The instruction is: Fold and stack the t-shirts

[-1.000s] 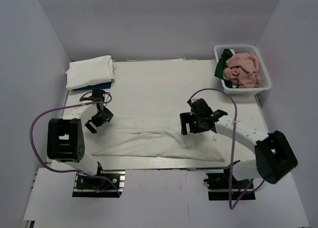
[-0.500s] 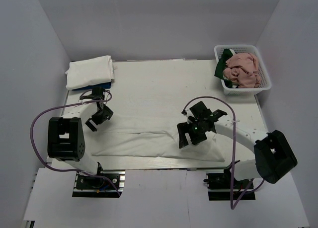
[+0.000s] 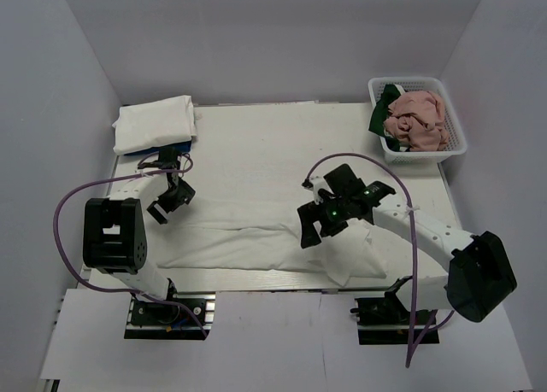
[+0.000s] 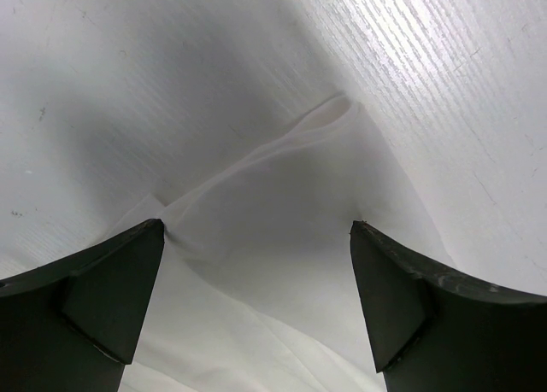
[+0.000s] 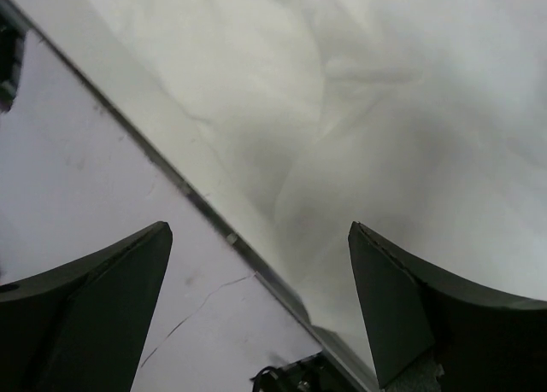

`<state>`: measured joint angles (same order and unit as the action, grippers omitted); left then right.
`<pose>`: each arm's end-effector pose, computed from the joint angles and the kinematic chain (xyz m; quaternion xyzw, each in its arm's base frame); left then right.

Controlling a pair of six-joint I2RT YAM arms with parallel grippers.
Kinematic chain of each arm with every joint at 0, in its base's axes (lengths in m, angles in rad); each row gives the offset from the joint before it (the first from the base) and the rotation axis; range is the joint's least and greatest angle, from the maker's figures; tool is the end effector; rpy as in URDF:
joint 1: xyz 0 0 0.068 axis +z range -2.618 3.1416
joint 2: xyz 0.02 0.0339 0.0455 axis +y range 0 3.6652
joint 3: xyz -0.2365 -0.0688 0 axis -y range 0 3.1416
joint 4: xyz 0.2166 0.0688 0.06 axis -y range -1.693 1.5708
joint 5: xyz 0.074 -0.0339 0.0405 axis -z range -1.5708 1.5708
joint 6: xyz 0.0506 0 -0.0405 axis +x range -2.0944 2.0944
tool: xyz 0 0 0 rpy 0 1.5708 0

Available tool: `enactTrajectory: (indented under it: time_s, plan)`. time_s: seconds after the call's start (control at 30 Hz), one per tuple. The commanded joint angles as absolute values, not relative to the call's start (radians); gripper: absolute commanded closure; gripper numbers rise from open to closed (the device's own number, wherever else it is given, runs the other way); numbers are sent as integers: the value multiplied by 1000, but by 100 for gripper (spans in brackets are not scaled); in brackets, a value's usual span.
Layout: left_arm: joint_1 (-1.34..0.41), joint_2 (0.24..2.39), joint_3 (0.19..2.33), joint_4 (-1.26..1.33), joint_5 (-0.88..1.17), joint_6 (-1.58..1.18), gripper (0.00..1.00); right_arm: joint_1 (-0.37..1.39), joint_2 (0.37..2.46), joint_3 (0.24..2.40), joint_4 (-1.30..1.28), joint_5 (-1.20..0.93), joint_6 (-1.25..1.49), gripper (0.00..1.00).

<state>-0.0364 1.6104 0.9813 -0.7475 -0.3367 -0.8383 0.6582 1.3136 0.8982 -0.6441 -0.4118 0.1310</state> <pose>0.2637 0.0071 0.1514 -0.3979 0.8971 0.1106 0.1572 0.1784 0.1635 0.2047 -0.2967 0.9009 0.2778 0.1525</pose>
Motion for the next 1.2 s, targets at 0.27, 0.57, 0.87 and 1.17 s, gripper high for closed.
enactTrajectory:
  time_s: [0.27, 0.57, 0.87, 1.17]
  plan:
    - [-32, 1600, 1022, -738, -336, -815, 0, 847, 1451, 989, -450, 35, 161, 10]
    - [-32, 1578, 1000, -727, -318, -815, 0, 925, 1624, 1006, -362, 328, 278, 26]
    - [-32, 1555, 979, -716, -318, -805, 0, 965, 1634, 1089, -400, 313, 284, 100]
    - [-32, 1555, 979, -716, -318, -796, 0, 962, 1644, 1109, -379, 221, 278, 100]
